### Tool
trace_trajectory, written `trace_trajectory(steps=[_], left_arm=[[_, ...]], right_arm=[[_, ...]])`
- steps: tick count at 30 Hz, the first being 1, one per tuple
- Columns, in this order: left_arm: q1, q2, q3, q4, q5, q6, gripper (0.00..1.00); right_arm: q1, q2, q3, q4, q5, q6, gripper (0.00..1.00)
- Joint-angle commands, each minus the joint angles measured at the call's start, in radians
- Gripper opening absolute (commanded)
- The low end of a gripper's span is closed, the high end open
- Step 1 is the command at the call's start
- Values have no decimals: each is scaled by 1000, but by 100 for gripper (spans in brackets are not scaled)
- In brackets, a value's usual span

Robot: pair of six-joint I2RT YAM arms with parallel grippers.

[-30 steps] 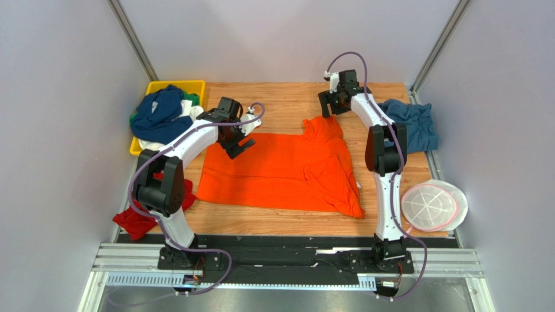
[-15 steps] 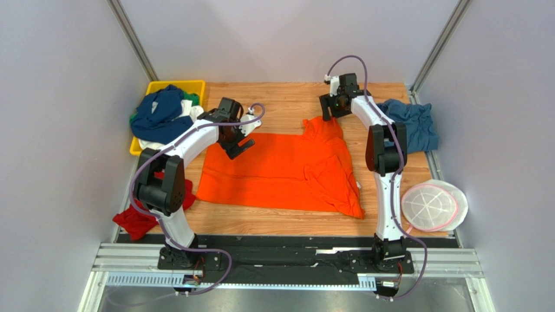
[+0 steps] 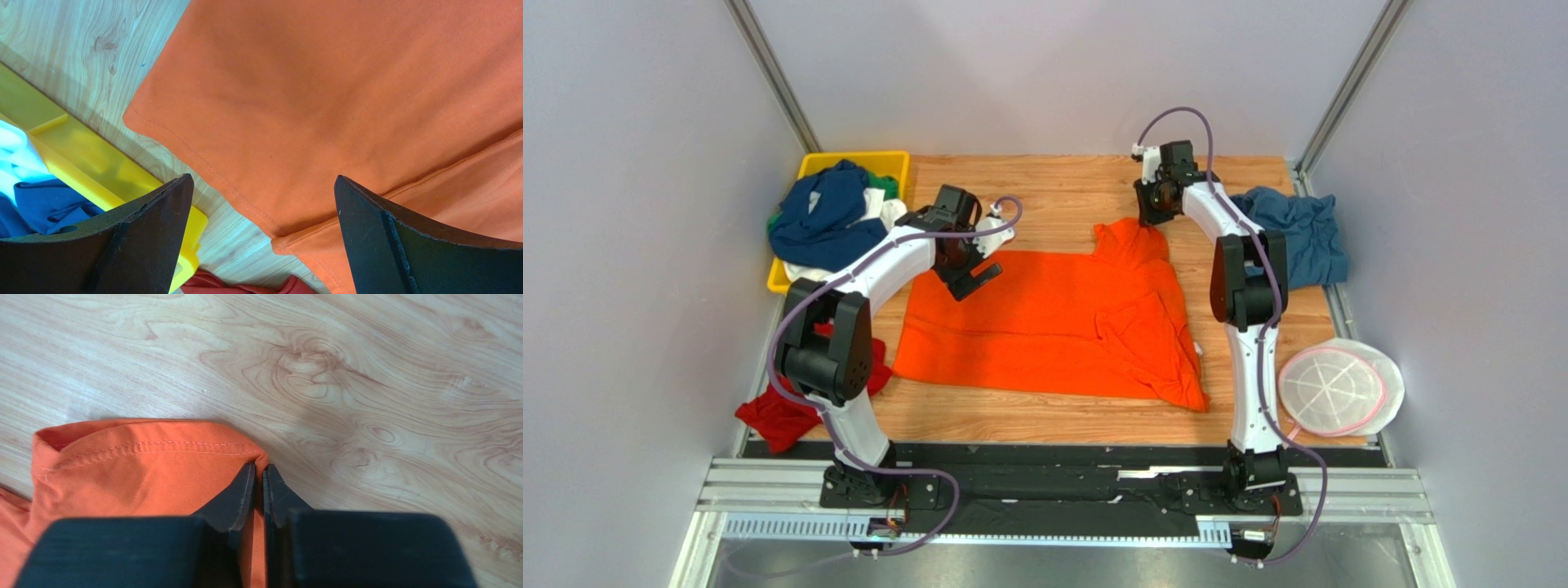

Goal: Fold and stack the t-shirts
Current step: Grap the side of the flattened tshirt furthest away from the robot with both arms

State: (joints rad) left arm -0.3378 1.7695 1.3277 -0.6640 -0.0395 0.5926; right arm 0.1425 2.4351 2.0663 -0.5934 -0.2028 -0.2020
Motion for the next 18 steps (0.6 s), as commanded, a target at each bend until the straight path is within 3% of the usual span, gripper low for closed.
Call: trace_trajectory(steps=[1, 7, 18], left_arm=[[11, 1, -10, 29, -13, 21, 94], [110, 2, 11, 90, 27, -16, 94], [201, 202, 267, -48, 206, 79, 90]], right_arm=[[-6, 7, -1, 20, 11, -11, 2], [-6, -33, -29, 14, 2, -27, 0], [-6, -148, -121, -13, 12, -76, 0]])
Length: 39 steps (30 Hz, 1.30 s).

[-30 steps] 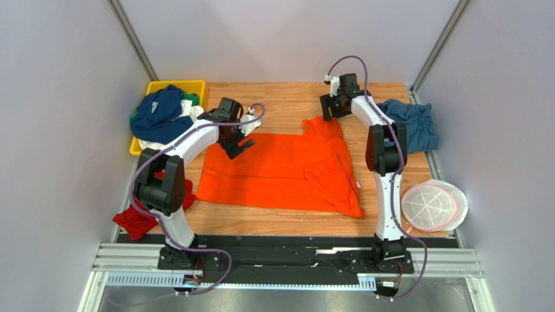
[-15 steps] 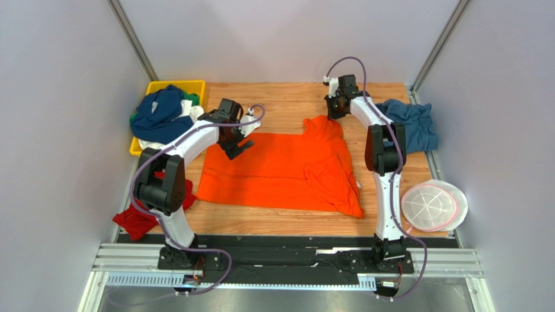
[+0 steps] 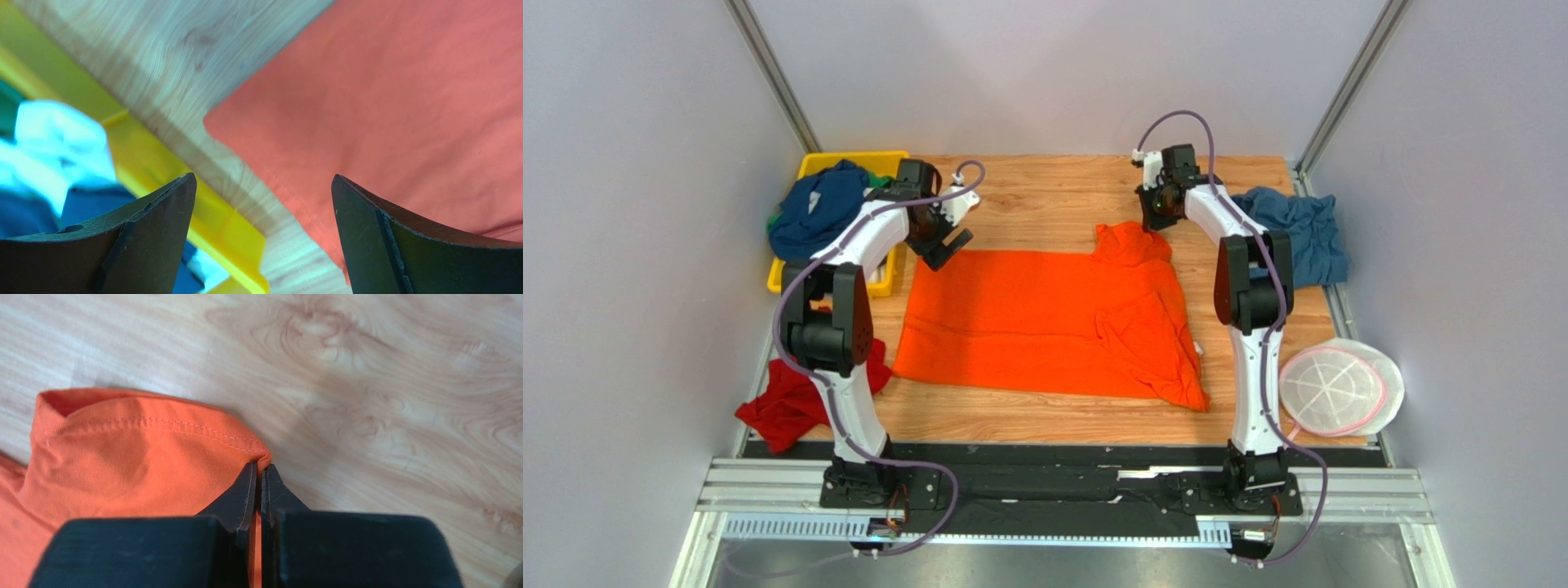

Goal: Fold and stack the t-shirts
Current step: Grap the side of the flattened tshirt furthest away from the robot with both arms

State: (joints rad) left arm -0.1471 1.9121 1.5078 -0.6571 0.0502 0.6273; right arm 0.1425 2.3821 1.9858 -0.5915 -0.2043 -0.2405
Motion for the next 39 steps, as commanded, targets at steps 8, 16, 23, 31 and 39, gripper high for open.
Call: trace_trajectory(steps=[8, 16, 23, 31, 39], left_arm=[[40, 202, 219, -81, 175, 71, 87], [76, 234, 261, -76, 178, 81, 87], [109, 271, 299, -110, 201, 107, 87], [141, 355, 405, -217, 250, 144, 83], [141, 404, 445, -265, 266, 169, 76]], right_arm=[[-6, -176, -102, -25, 40, -77, 0], [-6, -198, -130, -37, 32, -85, 0], [-4, -204, -156, -33, 34, -86, 0], [-3, -239, -176, -30, 29, -86, 0], [-4, -259, -199, -34, 25, -91, 0]])
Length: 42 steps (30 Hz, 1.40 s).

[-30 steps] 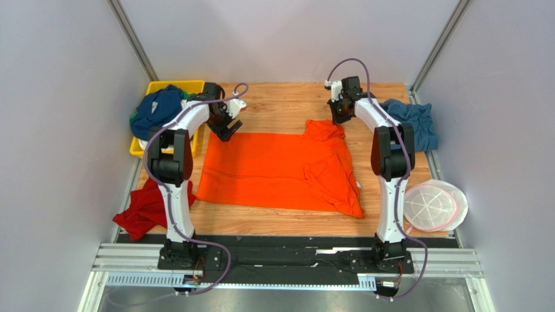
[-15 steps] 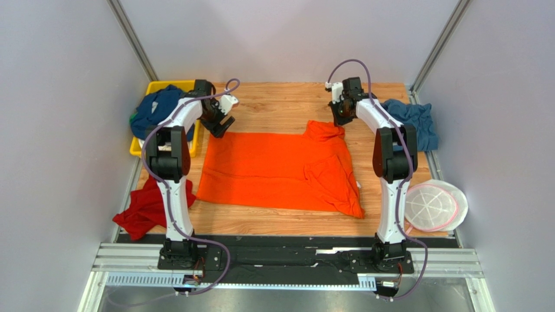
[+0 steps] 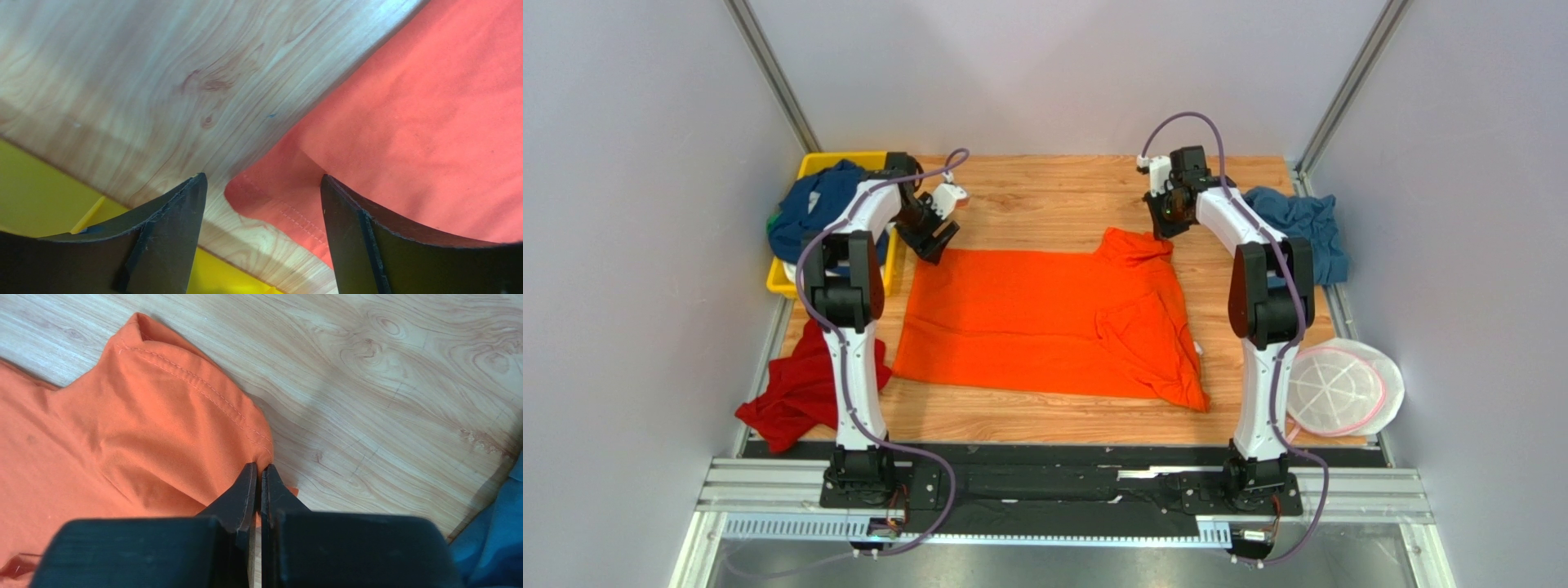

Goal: Fold and stack the t-shirts
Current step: Grap the side of the flattened tshirt furthest away from the robot with both arms

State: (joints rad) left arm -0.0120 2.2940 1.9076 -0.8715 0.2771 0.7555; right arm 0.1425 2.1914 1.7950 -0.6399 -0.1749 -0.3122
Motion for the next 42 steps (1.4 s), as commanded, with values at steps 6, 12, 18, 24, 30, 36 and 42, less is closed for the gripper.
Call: trace_trajectory(steps=[6, 12, 18, 24, 30, 36, 42], left_arm=[[6, 39, 51, -78, 51, 41, 62], [6, 41, 71, -80, 40, 22, 36], [6, 32, 100, -75, 11, 5, 15], [6, 9, 119, -78, -16, -30, 2], [-11, -47, 65, -87, -79, -28, 0], [-32, -108, -27, -87, -124, -41, 0], [-48, -179, -102, -96, -145, -59, 0]], right_arm=[[-3, -76, -26, 14, -5, -25, 0], [-3, -85, -39, 8, -9, -27, 0], [-1, -96, -22, -3, -5, -31, 0], [2, -128, -3, -29, -8, -41, 0], [11, -182, -11, -72, -31, -42, 0], [31, -295, -101, -83, -63, -41, 0], [51, -404, -233, -90, -83, -48, 0]])
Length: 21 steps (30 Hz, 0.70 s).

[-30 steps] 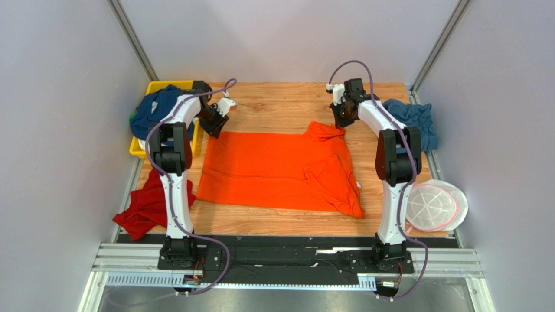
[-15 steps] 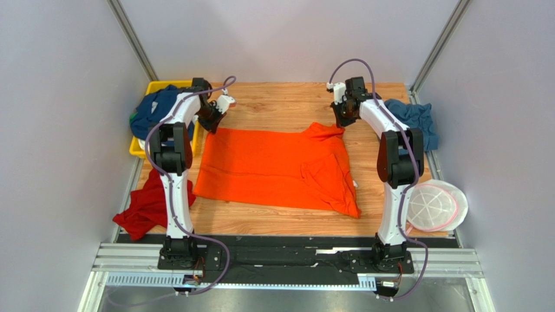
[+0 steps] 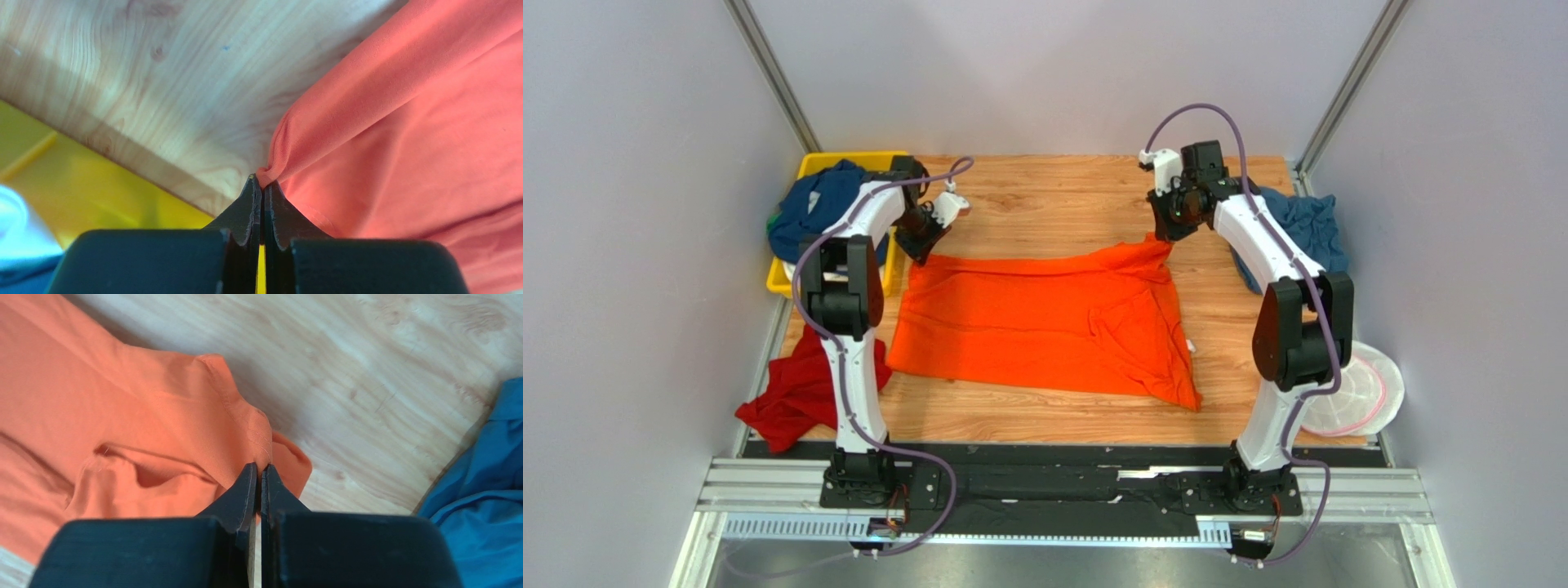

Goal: Fold and stack the t-shirts
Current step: Grap the side of the flattened tshirt furthest away from the robot with both arms, then fold the other side of the tshirt into a rectangle

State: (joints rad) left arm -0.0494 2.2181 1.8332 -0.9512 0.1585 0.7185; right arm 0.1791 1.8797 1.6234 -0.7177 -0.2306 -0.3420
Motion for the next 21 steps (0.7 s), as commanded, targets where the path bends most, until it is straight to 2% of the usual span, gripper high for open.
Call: trace_trajectory(steps=[1, 12, 21], left_arm=[[-13, -124, -46, -17, -28, -21, 0], [-24, -255, -187, -40, -40, -13, 0], [-33, -347, -302, -40, -27, -14, 0]], right_arm=[[17, -106, -77, -12, -30, -20, 0], [45, -280, -279, -63, -46, -45, 0], [69, -390, -365, -104, -58, -43, 0]])
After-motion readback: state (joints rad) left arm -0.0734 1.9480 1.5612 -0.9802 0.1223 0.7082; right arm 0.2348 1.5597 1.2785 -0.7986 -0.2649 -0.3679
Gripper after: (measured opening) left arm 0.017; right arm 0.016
